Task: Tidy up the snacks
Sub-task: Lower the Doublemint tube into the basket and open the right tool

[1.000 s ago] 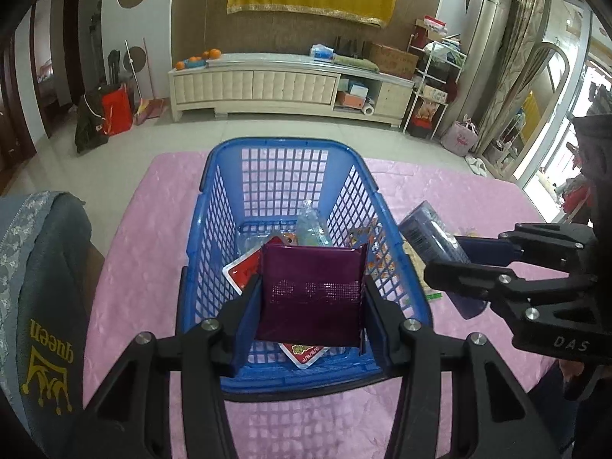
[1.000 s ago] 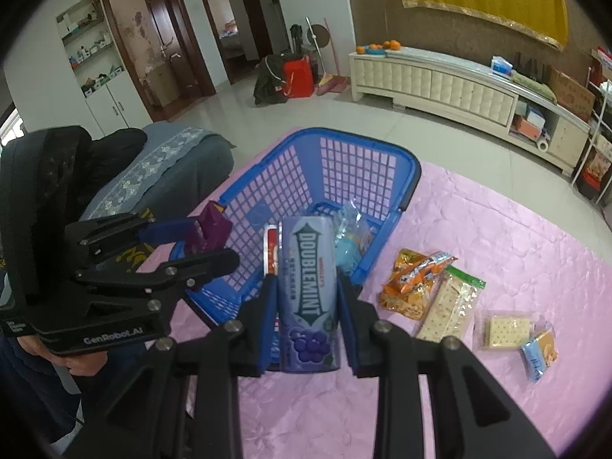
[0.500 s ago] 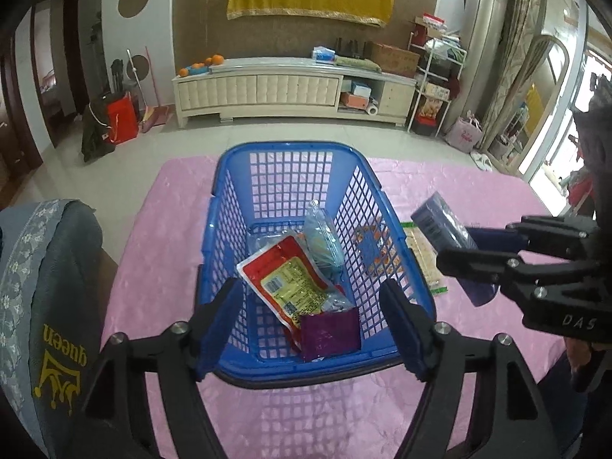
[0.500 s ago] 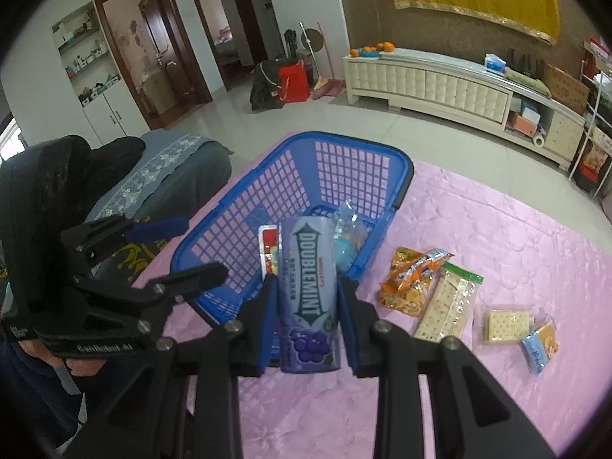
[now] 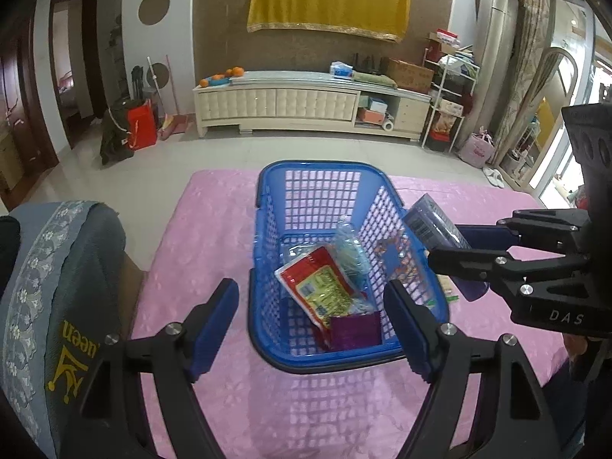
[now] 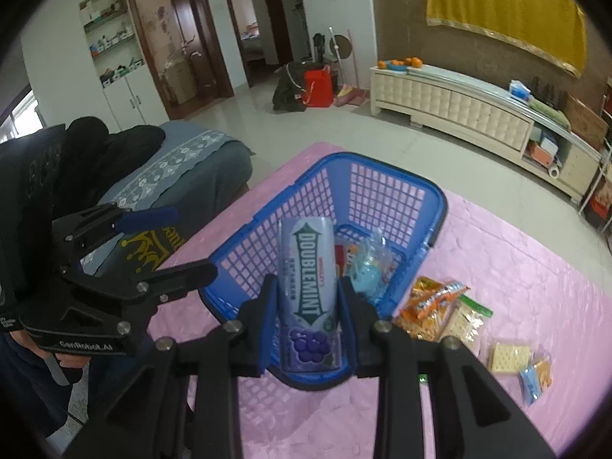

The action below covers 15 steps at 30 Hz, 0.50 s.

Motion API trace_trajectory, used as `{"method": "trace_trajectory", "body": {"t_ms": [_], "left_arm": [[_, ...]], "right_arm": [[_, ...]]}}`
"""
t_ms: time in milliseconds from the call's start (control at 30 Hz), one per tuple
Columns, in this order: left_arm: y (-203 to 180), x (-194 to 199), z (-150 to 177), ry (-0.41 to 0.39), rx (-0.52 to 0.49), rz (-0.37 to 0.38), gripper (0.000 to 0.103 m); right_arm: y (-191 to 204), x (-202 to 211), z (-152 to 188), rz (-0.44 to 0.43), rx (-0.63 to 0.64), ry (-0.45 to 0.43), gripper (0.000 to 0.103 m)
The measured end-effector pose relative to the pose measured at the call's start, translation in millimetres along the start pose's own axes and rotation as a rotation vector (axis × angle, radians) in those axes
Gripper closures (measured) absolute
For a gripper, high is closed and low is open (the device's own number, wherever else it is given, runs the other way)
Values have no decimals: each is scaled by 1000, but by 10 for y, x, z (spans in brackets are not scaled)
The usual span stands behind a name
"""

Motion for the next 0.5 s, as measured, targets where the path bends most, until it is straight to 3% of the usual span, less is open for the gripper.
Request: {"method": "trace_trajectory", "body": {"t_ms": [500], "left_arm": [[392, -209, 239, 58, 79, -13, 27]], "right_arm": [[222, -661, 39, -54, 43, 117, 68]]}}
Point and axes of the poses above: each gripper's, at about its wrist camera, not at the fingertips, and x roughly against the way its jaws point, y to its left, z to its underside, the point moved 3 cm from there along -x, roughly the way its jaws point, and after that the axes turned 8 degrees about -x, right-handed, at the moved point
